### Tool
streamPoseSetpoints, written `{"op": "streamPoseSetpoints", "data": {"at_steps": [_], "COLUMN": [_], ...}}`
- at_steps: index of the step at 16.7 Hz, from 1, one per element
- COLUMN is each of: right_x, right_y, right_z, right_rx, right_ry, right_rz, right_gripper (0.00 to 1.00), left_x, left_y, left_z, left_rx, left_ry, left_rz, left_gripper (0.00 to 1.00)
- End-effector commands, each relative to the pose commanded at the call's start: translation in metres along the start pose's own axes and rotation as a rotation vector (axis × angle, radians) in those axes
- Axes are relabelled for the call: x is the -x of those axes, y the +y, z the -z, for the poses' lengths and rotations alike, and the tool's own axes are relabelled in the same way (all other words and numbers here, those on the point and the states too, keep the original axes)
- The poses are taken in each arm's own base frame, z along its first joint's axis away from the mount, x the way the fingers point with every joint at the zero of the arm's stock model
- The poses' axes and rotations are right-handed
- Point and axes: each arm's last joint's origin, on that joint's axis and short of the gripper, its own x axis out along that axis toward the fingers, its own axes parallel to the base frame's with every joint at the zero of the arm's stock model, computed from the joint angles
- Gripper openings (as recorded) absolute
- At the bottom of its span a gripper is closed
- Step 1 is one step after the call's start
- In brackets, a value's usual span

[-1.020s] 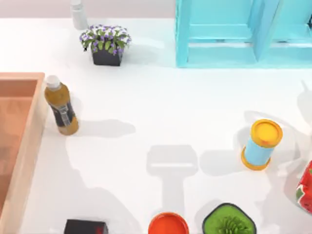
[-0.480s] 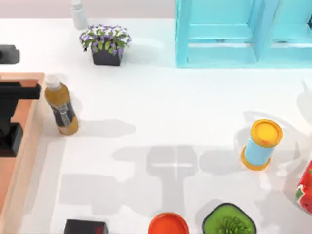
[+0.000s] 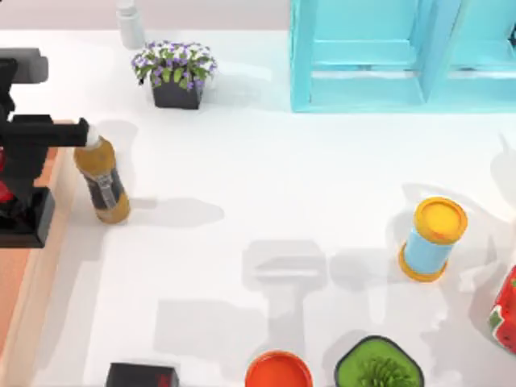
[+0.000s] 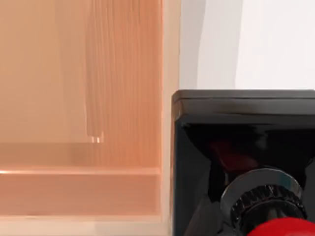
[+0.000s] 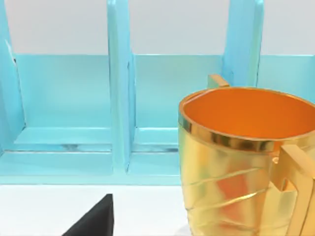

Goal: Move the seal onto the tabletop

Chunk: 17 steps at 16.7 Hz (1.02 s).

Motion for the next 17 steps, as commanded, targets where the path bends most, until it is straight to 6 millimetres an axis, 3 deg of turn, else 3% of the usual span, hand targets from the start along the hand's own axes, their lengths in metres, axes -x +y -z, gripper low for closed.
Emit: {"op": "streamPoseSetpoints", "data": {"at_steps": [2,5,9,13,15,17], "right_x": [0.0,0.0,0.0,0.0,0.0,0.0], "right_y": [0.0,0.0,0.0,0.0,0.0,0.0], "right_z": [0.0,0.0,0.0,0.0,0.0,0.0], "right_rx": [0.0,0.0,0.0,0.0,0.0,0.0], "right_ry": [0.0,0.0,0.0,0.0,0.0,0.0], "right_rz": [0.0,0.0,0.0,0.0,0.0,0.0], "right_gripper": [1.0,1.0,1.0,1.0,1.0,1.0], "left_x": [-0.001,-0.01,-0.056,-0.1,-0.107,-0.108], "left_y": [-0.005,-0.035,-0.111,-0.184,-0.2,-0.2], "left_z": [-0.004,-0.027,-0.067,-0.078,-0.078,-0.078], "left_rx": [0.0,-0.003,-0.004,-0.001,0.0,0.0], "left_ry": [-0.004,-0.013,0.016,0.007,-0.004,-0.005], "left_rz": [0.001,0.004,-0.006,-0.005,0.001,0.002], "left_gripper": [0.0,0.0,0.0,0.0,0.0,0.0]}}
